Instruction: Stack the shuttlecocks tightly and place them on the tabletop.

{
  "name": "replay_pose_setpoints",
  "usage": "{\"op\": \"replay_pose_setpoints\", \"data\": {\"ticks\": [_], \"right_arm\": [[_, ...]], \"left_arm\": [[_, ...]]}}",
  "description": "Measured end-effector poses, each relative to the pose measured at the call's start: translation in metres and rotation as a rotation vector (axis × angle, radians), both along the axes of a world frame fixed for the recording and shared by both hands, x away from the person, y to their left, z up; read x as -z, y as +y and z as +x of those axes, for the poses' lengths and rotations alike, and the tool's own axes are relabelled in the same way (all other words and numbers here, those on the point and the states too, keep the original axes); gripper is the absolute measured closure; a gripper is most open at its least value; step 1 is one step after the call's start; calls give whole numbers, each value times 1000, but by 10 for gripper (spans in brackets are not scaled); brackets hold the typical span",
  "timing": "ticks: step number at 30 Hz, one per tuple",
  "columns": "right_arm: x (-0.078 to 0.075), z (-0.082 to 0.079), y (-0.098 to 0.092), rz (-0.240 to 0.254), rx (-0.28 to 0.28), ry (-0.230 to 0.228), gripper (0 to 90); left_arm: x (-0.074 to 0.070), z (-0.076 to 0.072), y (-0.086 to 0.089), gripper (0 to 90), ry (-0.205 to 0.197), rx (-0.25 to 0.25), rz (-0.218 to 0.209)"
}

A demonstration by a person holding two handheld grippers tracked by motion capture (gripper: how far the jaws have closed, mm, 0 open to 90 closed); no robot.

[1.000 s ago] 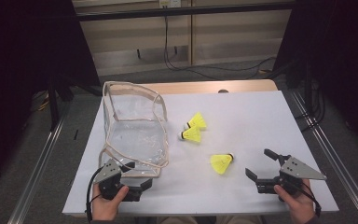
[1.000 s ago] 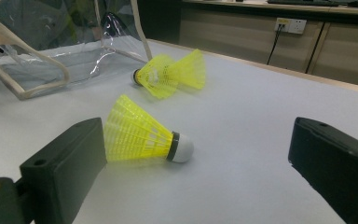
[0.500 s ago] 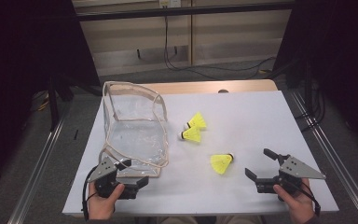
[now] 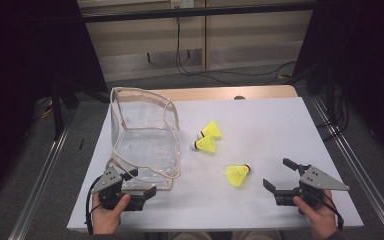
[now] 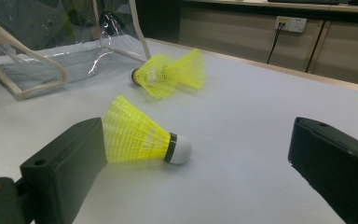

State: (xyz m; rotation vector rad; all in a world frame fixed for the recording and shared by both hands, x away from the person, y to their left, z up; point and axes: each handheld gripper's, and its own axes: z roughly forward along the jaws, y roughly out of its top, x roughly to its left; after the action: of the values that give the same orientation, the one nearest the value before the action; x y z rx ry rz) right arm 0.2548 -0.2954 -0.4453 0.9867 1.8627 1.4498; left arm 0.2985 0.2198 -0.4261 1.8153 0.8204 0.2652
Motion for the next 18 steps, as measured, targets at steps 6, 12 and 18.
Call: {"op": "replay_pose_setpoints", "data": {"ticks": [6, 12, 18], "right_arm": [[0, 1, 0, -4, -1, 5, 31], [1, 3, -1, -5, -5, 12, 31], [1, 4, -1, -14, -4, 21, 31]], "left_arm": [[1, 1, 1, 45, -7, 5, -3], [2, 2, 2, 45, -7, 6, -15], [3, 2, 2, 45, -7, 7, -20]]}}
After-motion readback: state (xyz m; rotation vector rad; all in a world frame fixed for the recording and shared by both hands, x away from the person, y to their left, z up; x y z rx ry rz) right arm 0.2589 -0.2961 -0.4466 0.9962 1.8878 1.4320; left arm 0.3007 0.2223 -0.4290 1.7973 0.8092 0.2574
